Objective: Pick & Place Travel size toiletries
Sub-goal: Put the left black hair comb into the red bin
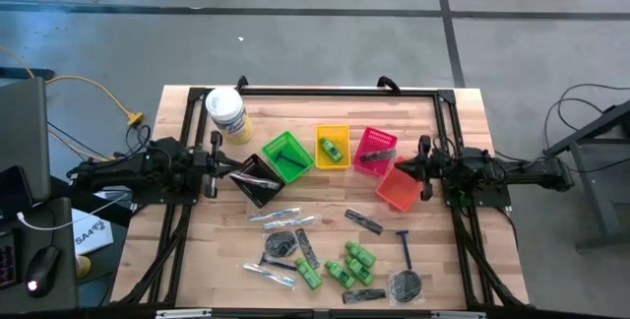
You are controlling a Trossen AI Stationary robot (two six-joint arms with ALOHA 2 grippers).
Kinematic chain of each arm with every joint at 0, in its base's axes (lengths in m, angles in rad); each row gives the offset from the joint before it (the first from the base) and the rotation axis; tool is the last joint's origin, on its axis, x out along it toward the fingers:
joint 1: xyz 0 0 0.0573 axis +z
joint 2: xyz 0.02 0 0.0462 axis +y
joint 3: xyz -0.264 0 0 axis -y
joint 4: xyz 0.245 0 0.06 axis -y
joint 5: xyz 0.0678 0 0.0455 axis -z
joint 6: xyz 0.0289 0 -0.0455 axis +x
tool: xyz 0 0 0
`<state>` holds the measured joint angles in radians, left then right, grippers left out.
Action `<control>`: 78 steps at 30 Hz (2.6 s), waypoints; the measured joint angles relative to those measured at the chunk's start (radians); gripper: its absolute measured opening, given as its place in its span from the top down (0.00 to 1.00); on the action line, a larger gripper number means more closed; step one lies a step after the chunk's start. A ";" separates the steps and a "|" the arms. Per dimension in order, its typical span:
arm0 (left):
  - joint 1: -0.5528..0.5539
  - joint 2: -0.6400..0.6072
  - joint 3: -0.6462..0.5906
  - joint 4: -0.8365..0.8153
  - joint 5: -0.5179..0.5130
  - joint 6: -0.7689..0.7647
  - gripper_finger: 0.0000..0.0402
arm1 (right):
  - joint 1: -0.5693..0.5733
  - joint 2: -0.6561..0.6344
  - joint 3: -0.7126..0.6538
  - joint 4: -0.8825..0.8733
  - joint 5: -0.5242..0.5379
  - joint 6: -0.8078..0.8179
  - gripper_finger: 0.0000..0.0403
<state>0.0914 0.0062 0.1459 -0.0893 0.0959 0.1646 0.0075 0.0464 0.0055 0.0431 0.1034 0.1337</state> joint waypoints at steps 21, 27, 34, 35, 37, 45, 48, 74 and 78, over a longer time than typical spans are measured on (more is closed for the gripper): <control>0.000 0.000 -0.015 -0.048 -0.001 -0.036 1.00 | -0.239 0.781 0.577 -0.407 -0.008 0.040 1.00; 0.000 0.000 -0.015 -0.087 -0.002 -0.027 1.00 | -0.311 1.081 0.861 -0.670 -0.062 0.010 1.00; 0.000 0.000 -0.015 -0.093 -0.002 -0.009 1.00 | -0.325 1.436 1.157 -1.052 -0.031 -0.112 0.87; 0.000 0.000 -0.015 -0.096 -0.001 -0.007 1.00 | -0.325 1.474 1.187 -1.095 -0.014 -0.144 0.83; 0.000 0.000 -0.015 -0.099 0.004 -0.007 1.00 | -0.325 1.541 1.227 -1.158 -0.001 -0.198 0.74; 0.000 0.000 -0.015 -0.127 0.007 0.006 1.00 | -0.325 1.657 1.259 -1.178 -0.080 -0.300 0.42; 0.000 0.000 -0.015 -0.132 0.008 0.010 1.00 | -0.324 1.665 1.259 -1.147 -0.067 -0.317 0.39; 0.000 0.000 -0.015 -0.154 0.049 0.010 1.00 | -0.367 1.664 1.170 -1.083 -0.025 -0.370 0.41; 0.000 0.000 -0.015 -0.154 0.071 0.010 1.00 | -0.367 1.664 1.170 -1.070 -0.029 -0.366 0.41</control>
<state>0.0910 0.0059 0.1307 -0.2428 0.1665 0.1743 -0.3599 1.7103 1.1751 -1.0268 0.0740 -0.2322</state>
